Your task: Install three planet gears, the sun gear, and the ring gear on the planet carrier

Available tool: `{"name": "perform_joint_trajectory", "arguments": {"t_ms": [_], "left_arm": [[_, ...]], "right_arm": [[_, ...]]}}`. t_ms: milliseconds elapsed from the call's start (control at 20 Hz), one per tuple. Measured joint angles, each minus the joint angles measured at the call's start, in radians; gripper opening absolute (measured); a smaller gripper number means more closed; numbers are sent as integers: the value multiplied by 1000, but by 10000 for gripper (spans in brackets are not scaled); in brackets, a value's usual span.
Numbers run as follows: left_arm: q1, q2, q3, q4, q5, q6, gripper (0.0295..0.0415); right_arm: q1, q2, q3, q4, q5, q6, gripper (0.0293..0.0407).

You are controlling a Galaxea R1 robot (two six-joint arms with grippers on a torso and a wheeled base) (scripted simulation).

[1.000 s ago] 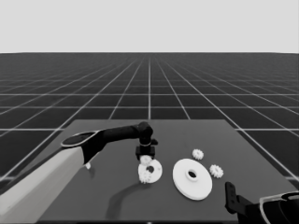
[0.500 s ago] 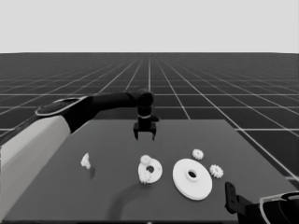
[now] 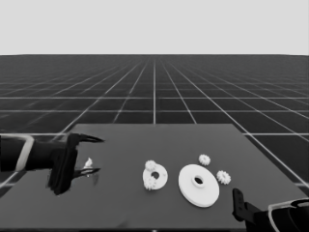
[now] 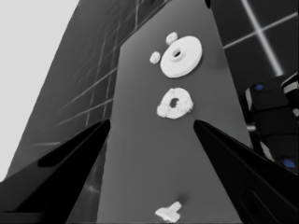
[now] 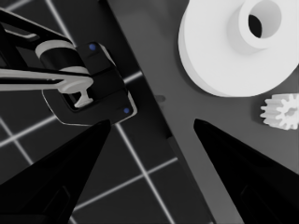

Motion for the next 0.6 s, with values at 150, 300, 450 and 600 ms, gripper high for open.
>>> {"name": "perform_joint_trajectory", "arguments": {"t_ms": [150, 300, 450, 600], "left_arm": [[-3, -33, 31, 7, -18, 37, 385], [-4, -39, 37, 8, -22, 44, 385], [-5, -40, 38, 9, -22, 45, 385], [-5, -40, 38, 9, -22, 46, 385]], "right_arm": [[0, 0, 0, 0, 0, 0, 385], [577, 502, -902, 709, -312, 419, 389], [573, 700, -1322, 715, -394, 386, 385], [570, 757, -1444, 711, -410, 360, 385]]}}
